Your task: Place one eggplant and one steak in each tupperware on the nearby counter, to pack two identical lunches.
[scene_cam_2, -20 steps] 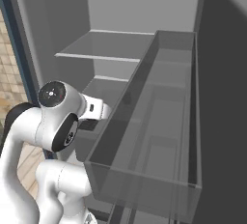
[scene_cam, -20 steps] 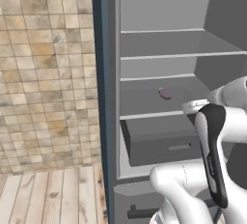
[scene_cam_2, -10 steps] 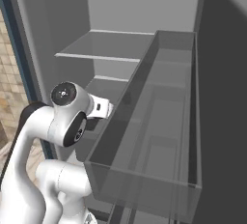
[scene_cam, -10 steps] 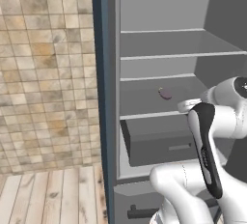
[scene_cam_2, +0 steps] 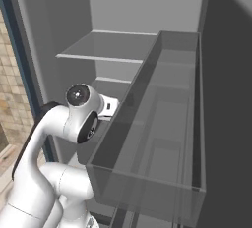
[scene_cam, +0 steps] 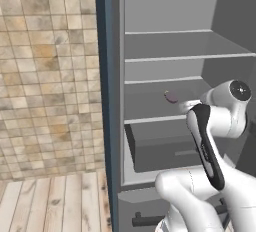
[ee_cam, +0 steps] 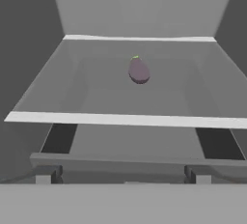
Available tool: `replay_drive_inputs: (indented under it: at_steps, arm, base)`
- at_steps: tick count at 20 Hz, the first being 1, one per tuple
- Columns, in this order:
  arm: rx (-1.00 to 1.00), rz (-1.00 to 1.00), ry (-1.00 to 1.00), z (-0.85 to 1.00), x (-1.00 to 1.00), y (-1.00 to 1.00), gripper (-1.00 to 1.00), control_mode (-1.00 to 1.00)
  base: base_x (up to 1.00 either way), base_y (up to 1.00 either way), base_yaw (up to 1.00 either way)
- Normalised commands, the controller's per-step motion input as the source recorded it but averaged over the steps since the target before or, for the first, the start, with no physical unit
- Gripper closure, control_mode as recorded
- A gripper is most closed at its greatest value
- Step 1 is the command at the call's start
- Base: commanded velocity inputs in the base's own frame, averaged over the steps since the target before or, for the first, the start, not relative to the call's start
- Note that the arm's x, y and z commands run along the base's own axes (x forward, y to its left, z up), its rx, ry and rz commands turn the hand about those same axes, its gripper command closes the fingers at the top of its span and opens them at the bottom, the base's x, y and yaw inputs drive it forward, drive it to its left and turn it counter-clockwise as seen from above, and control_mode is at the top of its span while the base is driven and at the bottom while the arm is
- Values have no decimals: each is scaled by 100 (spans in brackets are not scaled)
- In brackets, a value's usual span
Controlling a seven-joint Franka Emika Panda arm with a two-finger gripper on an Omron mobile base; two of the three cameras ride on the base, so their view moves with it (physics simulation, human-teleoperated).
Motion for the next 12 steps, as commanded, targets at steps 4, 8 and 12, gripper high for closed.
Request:
replay_drive_inputs:
  at_steps: [4,8,12]
  arm:
    - [0,0,0,0,41,-18,-100,-100]
    - [0,0,0,-2,41,-6,-100,-100]
    - [0,0,0,-9,35,0,-100,-100]
  base:
    - [0,0,0]
    - [0,0,0]
    - [0,0,0]
